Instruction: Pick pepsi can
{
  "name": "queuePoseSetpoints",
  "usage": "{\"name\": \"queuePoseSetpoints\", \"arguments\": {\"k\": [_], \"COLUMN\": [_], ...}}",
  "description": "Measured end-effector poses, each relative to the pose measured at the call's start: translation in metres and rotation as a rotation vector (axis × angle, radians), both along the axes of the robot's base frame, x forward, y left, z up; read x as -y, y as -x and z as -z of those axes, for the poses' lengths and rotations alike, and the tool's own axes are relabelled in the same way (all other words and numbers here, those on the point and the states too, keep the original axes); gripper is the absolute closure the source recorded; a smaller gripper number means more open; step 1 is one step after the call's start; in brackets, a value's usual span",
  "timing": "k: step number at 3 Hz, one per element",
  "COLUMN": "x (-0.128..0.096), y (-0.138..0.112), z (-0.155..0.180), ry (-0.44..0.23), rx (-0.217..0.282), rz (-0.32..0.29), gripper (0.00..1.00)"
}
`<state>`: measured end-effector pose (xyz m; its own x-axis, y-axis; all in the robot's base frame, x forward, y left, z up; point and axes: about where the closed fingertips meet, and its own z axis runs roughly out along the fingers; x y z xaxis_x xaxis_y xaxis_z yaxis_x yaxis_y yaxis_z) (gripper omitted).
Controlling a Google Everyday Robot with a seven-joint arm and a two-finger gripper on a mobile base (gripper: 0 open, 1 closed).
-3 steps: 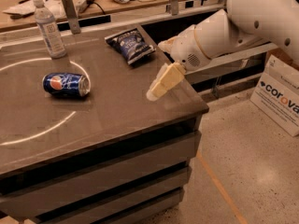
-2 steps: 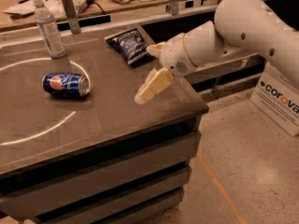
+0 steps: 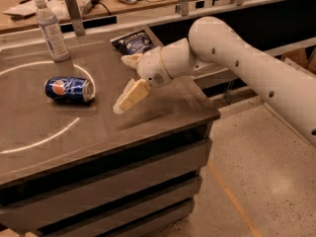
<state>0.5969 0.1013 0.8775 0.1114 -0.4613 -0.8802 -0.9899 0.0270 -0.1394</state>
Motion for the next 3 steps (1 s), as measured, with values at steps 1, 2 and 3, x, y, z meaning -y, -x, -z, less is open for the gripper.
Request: {"name": "queuePoseSetpoints", "arguments": {"k": [1,2,3], "x": [-0.035,-0.058,-0.094], "y": [-0.005,-0.007,-0.01], "z": [0.018,0.026,0.029], "ry": [-0.021,-0.038,-0.069], "rx": [-0.028,-0.043,-0.048], "rz": [-0.032,-0.048,-0.053], "gripper": [0.0,0.0,0.0]}}
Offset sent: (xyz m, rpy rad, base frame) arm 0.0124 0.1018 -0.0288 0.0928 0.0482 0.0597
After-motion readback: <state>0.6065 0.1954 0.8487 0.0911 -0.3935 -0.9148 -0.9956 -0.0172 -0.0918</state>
